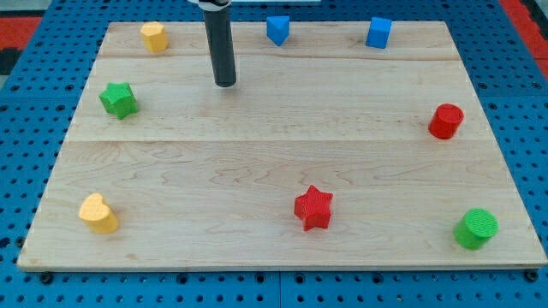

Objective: Point your arm towards the green circle

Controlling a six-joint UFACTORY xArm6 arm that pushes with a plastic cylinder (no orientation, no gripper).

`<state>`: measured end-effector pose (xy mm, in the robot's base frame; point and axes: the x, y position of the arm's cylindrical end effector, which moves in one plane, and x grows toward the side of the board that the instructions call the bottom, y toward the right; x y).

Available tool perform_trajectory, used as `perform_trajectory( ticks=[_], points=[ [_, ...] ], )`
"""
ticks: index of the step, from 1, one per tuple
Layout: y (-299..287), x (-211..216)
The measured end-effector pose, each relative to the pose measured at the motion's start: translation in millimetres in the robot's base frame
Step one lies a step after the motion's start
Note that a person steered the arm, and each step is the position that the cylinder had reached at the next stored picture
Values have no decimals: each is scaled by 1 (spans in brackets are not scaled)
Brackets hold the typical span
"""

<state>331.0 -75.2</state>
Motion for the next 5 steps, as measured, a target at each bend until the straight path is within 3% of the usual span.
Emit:
perform_trajectory(
  ticks=[2, 3, 5],
  points=[
    [1, 1],
    [46, 2],
    [182, 81]
  ],
)
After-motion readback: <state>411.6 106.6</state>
